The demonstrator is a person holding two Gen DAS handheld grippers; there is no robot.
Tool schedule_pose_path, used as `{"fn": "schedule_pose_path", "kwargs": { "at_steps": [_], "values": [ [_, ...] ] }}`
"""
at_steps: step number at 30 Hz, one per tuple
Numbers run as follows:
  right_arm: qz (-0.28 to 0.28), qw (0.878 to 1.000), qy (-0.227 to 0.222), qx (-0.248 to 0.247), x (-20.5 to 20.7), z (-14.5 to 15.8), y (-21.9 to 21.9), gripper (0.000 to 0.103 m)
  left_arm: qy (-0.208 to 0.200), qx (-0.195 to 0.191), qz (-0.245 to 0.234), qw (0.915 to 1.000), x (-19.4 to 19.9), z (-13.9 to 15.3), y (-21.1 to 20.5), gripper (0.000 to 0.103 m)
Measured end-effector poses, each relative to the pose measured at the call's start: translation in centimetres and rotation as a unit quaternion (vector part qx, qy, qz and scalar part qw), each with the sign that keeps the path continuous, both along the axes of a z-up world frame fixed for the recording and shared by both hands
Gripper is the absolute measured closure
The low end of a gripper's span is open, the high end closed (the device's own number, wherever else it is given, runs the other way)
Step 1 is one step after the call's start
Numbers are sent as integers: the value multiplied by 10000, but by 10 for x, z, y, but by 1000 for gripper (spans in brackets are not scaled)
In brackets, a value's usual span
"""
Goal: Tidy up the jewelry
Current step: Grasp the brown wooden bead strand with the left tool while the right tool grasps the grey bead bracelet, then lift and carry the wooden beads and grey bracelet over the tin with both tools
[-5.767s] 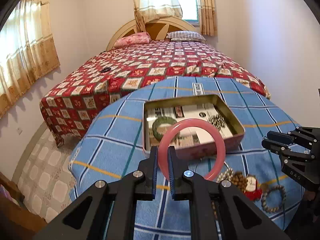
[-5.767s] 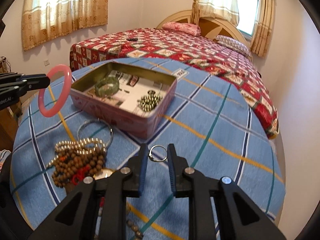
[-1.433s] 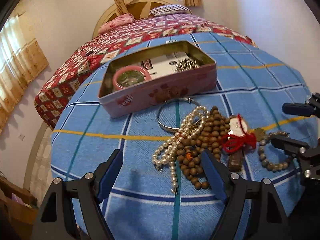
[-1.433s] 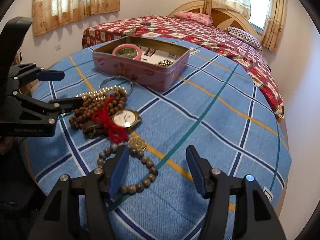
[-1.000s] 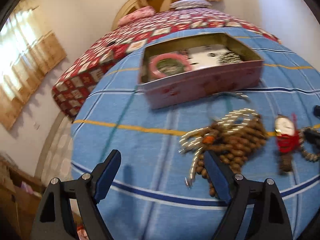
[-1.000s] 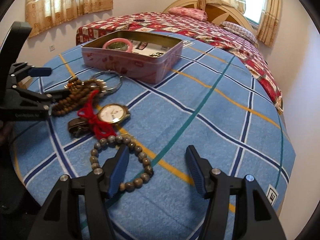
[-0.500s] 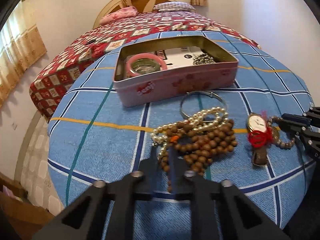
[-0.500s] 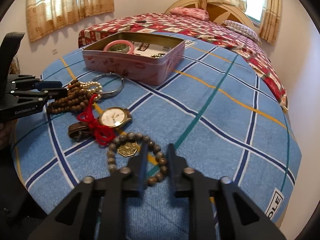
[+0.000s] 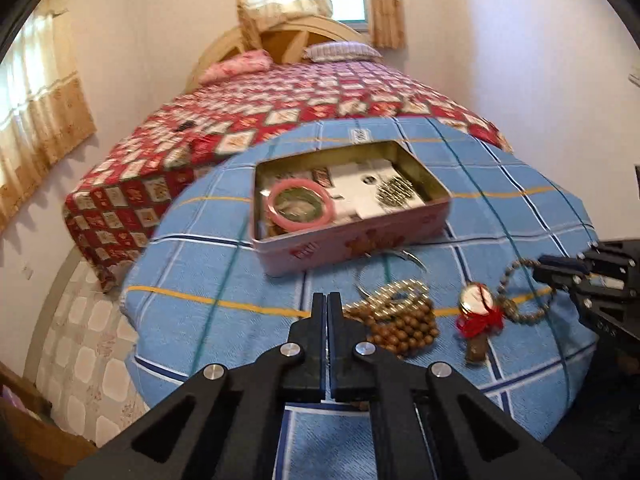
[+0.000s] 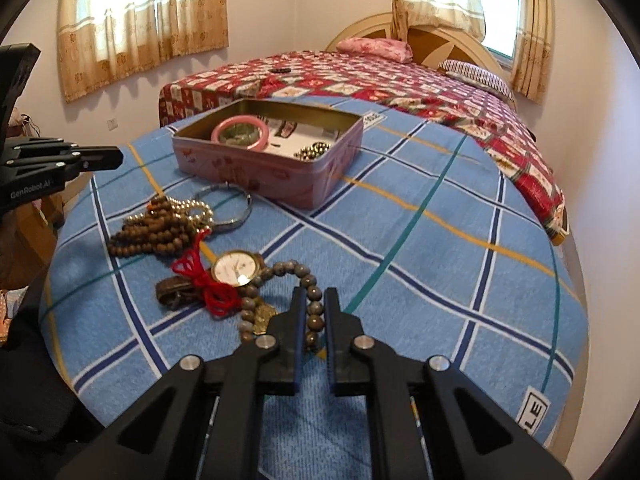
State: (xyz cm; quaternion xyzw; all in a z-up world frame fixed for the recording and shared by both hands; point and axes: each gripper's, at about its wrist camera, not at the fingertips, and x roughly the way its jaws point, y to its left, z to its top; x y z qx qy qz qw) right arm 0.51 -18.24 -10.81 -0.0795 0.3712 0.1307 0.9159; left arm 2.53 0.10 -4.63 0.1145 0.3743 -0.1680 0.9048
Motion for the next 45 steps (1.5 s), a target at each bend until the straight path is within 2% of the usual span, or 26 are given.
{"fn": "schedule_pose_path", "kwargs": {
  "at_steps": [3,5,6,7,8,9,11,18,20,21,22,23,25,26,30,37,45],
  "values": [
    [27,10000,28,-30,2,-2,2,93,148,-70,-139,9998,-2,-9,-7,102],
    [44,10000,59,-56,2,-5,3,93,355,-122,-219,9991,-1,-19,-12,95],
    [54,9999,82,-62,2,-6,3,93,456,-178,-280,9984,-1,-23,-15,75],
    [57,9999,95,-71,2,-7,3,93,561,-267,-296,9976,-2,-27,-16,42],
    [49,9999,106,-85,2,-8,3,93,624,-332,-257,9972,-3,-31,-17,29],
    [38,9999,121,-82,3,-10,2,93,601,-304,-168,9976,-4,-33,-18,23],
    [23,9999,147,-73,3,-11,0,93,558,-93,-106,9983,-5,-38,-22,23],
    [62,9998,185,-56,2,-14,3,93,793,166,87,9967,3,-65,-25,23],
    [76,9998,196,-73,2,-15,4,93,720,191,48,9972,2,-66,-28,24],
    [78,9997,207,-70,2,-15,4,93,700,206,22,9973,1,-66,-28,32],
    [74,9997,214,-64,2,-16,4,93,674,212,5,9975,0,-65,-29,44],
    [71,9997,216,-61,2,-16,3,93,665,208,-20,9976,0,-64,-30,48],
    [67,9997,216,-48,1,-16,3,93,633,261,-73,9976,-2,-63,-30,74],
    [73,9997,212,-41,1,-16,3,93,632,269,-81,9976,-2,-61,-29,81],
    [82,9999,121,-36,-2,-11,3,93,555,181,-120,9982,-5,-51,-25,85],
    [45,10000,-25,26,-2,-1,1,93,189,-37,-121,9997,-9,-11,-13,86],
    [21,9998,-170,32,-2,11,-1,93,-35,-99,30,9999,-3,8,-2,86]
  ]
}}
